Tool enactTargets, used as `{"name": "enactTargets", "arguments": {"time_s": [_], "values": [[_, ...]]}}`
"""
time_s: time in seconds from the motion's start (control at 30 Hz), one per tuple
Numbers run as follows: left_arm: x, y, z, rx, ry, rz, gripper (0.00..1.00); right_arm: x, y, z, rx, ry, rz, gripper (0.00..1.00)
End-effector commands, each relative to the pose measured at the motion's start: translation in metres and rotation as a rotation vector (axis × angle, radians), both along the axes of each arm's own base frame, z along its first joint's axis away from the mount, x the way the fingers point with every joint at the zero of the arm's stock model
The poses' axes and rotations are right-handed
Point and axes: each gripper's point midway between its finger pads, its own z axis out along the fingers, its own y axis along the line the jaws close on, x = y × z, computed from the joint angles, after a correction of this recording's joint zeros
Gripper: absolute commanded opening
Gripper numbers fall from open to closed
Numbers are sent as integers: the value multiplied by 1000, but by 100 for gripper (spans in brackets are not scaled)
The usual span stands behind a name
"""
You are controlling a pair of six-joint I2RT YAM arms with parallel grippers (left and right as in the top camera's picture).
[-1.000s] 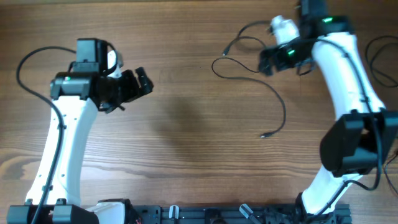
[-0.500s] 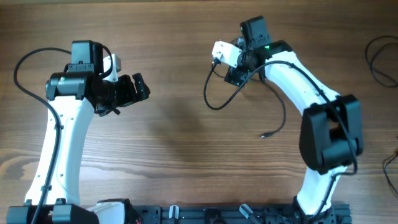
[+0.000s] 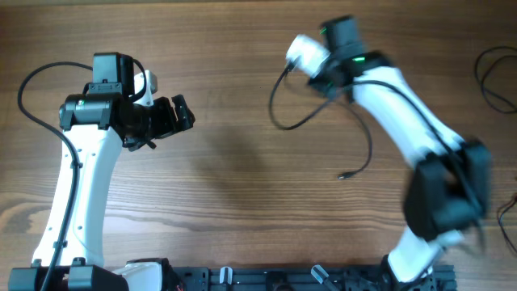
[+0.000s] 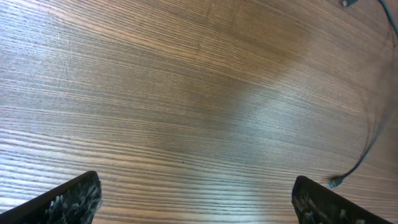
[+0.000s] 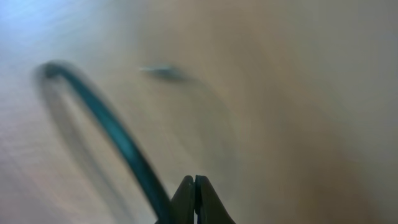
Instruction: Untangle cables
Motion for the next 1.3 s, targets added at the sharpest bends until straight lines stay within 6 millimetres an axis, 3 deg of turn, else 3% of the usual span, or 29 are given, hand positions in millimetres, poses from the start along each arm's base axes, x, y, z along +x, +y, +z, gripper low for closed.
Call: {"name": "enactTargets", "arguments": {"time_s": [0.0, 0.03, 0.07, 0.13, 0.17, 0.23, 0.33, 0.43, 0.57, 0.67, 0.73, 0.77, 0.8, 0.9, 1.0, 1.07, 1.17, 1.2, 1.27], "values": [[1, -1, 1, -4, -9, -23, 100, -2, -140, 178, 173, -477, -543, 4], [1, -1, 1, -4, -8, -23, 100, -20, -196, 227, 324, -630, -727, 4], [1, -1, 1, -4, -8, -23, 100, -45, -246, 261, 448, -748, -867, 4], [1, -1, 1, -4, -8, -23, 100, -103, -332, 303, 610, -926, -1042, 4], [2, -1, 1, -4, -10, -23, 100, -131, -368, 315, 687, -1000, -1119, 4], [2, -1, 1, -4, -12, -23, 100, -163, -409, 320, 814, -1049, -1182, 4], [2, -1, 1, -4, -12, -23, 100, -169, -435, 295, 1040, -979, -1269, 4], [1, -2, 1, -10, -7, -24, 100, -155, -468, 218, 1070, -808, -1477, 4], [-2, -5, 1, -30, 5, -31, 100, -145, -499, 141, 1074, -662, -1664, 4], [-4, -5, 1, -30, 15, -30, 100, -134, -516, 91, 1140, -580, -1756, 4], [-5, -6, 0, -31, 18, -30, 100, -125, -518, 64, 1246, -504, -1785, 4], [-5, -5, 0, -30, 18, -30, 100, -123, -518, 58, 1283, -483, -1784, 18], [-5, -5, 0, -30, 18, -30, 100, -122, -518, 56, 1297, -470, -1775, 98], [-5, -5, 0, -30, 18, -30, 100, -126, -527, 60, 1311, -507, -1780, 100], [-5, -5, 0, -30, 17, -30, 100, -134, -522, 49, 1533, -472, -1953, 100], [-5, -5, 0, -30, 17, -30, 100, -137, -499, 31, 1745, -321, -2102, 100], [-5, -5, 0, -30, 18, -30, 100, -138, -446, 13, 2074, 74, -2292, 100], [-5, -5, 0, -30, 18, -30, 100, -133, -430, 16, 2151, 210, -2274, 100], [-5, -5, 0, -30, 18, -30, 100, -115, -398, 34, 2229, 440, -2070, 100]]}}
